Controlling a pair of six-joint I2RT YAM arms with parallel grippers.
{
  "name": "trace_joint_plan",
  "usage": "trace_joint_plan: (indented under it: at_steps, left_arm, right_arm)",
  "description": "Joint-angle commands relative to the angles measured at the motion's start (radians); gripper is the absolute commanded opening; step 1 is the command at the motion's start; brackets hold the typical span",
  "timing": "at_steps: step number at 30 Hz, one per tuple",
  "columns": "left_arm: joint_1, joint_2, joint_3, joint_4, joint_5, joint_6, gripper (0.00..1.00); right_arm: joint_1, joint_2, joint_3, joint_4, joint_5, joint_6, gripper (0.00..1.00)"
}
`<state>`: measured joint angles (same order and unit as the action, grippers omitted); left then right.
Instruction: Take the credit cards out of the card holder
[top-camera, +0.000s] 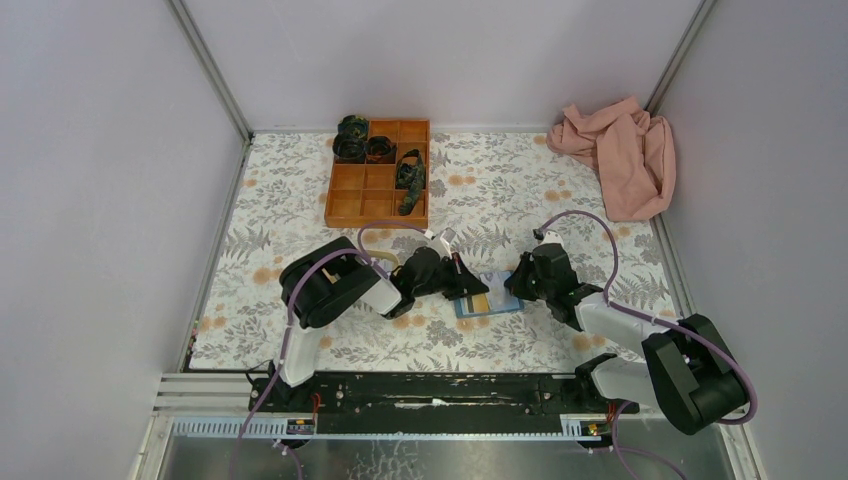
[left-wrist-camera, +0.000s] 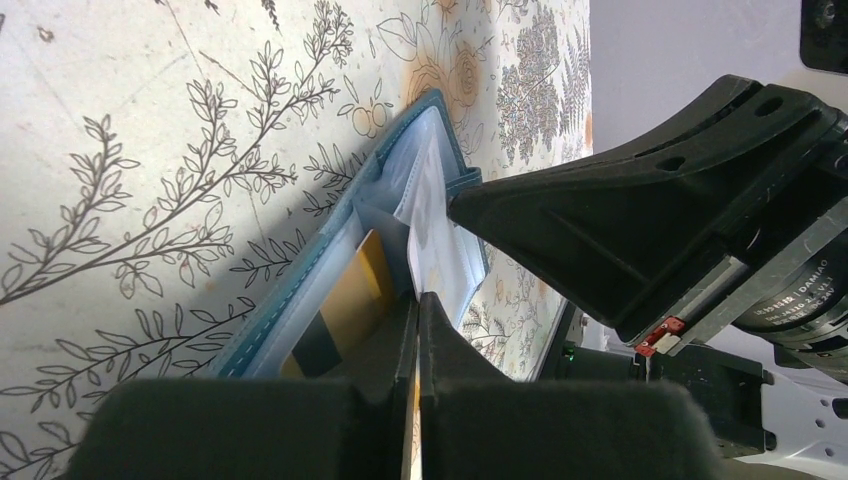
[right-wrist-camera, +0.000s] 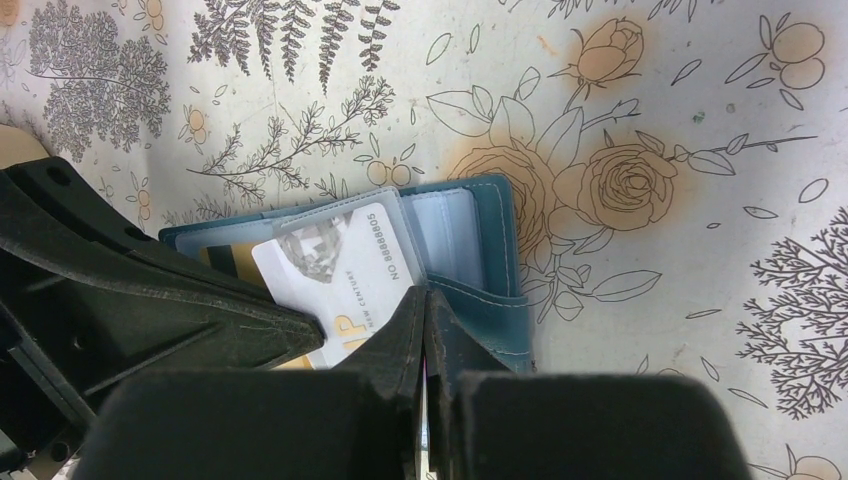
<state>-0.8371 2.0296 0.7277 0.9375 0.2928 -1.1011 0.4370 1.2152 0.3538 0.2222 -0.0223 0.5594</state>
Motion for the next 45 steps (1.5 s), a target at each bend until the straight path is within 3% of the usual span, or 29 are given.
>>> trace_joint_plan:
  at_steps: [1, 15, 28, 33, 41, 45]
  left_arm:
    - [-0.007, -0.021, -0.019, 0.023, -0.004, 0.023, 0.0]
    - [0.028, -0.103, -0.101, 0.031, 0.037, 0.024, 0.0]
    - [0.057, -0.187, -0.129, -0.091, 0.08, 0.091, 0.0]
    - [0.074, -0.182, -0.12, -0.111, 0.11, 0.104, 0.1]
    - [0.077, -0.135, -0.117, -0.066, 0.136, 0.077, 0.1]
    - [0.078, -0.114, -0.111, -0.05, 0.146, 0.067, 0.15]
  right_arm:
    - [-0.007, 0.018, -0.013, -0.002, -0.027, 0.006, 0.0]
    - [-0.016, 0.022, -0.016, 0.001, -0.031, 0.005, 0.0]
    - [-0.02, 0.025, -0.018, 0.006, -0.037, 0.005, 0.0]
    - [-0.02, 0.023, -0.019, 0.006, -0.038, 0.004, 0.0]
    - [-0.023, 0.024, -0.019, 0.007, -0.042, 0.003, 0.0]
    - [-0.021, 0.027, -0.02, 0.011, -0.046, 0.0, 0.0]
